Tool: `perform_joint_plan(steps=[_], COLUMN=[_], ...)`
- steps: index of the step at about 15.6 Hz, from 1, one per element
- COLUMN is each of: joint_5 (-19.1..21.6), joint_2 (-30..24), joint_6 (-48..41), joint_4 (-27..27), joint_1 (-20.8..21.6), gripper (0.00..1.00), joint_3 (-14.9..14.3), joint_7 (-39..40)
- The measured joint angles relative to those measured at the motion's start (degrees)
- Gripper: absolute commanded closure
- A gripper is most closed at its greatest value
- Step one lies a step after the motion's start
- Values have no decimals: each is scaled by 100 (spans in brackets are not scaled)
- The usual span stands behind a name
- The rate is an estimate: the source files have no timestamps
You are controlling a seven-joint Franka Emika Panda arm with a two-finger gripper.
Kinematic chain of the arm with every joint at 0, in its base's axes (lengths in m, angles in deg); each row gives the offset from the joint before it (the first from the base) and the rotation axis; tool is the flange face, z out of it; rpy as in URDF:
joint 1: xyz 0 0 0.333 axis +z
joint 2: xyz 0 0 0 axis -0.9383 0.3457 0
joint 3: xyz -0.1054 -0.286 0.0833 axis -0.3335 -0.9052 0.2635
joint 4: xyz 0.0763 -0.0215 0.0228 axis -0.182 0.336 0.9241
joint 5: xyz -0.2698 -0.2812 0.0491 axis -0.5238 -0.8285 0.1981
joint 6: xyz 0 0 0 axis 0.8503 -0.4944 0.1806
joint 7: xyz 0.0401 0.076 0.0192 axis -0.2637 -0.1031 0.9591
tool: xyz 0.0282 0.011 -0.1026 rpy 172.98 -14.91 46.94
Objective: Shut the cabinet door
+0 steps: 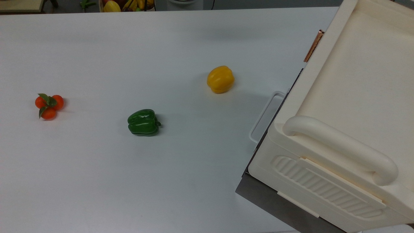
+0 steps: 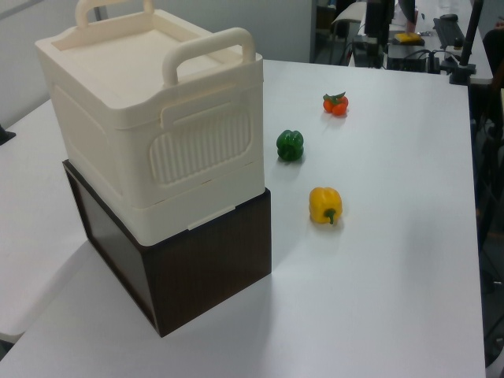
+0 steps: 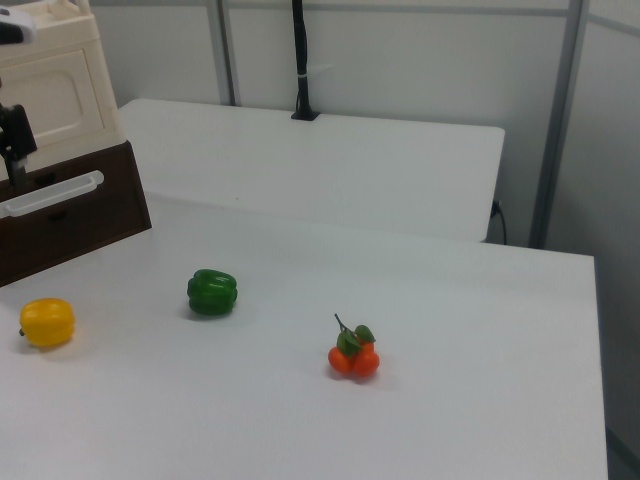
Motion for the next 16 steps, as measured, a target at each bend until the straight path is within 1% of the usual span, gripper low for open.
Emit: perform_joint_plan(steps=[3,5,7,16], joint_5=[-29,-29,-29,-29], joint_2=[-237,-284,-275,-112], joint_6=[205,495,760,919], joint_4=[311,383,416,433], joint_1=[-242,-424,-520,-572], gripper=[0,0,0,0], joint_3=[-1,-3,-3,-2], joint_7=[338,505,559,572])
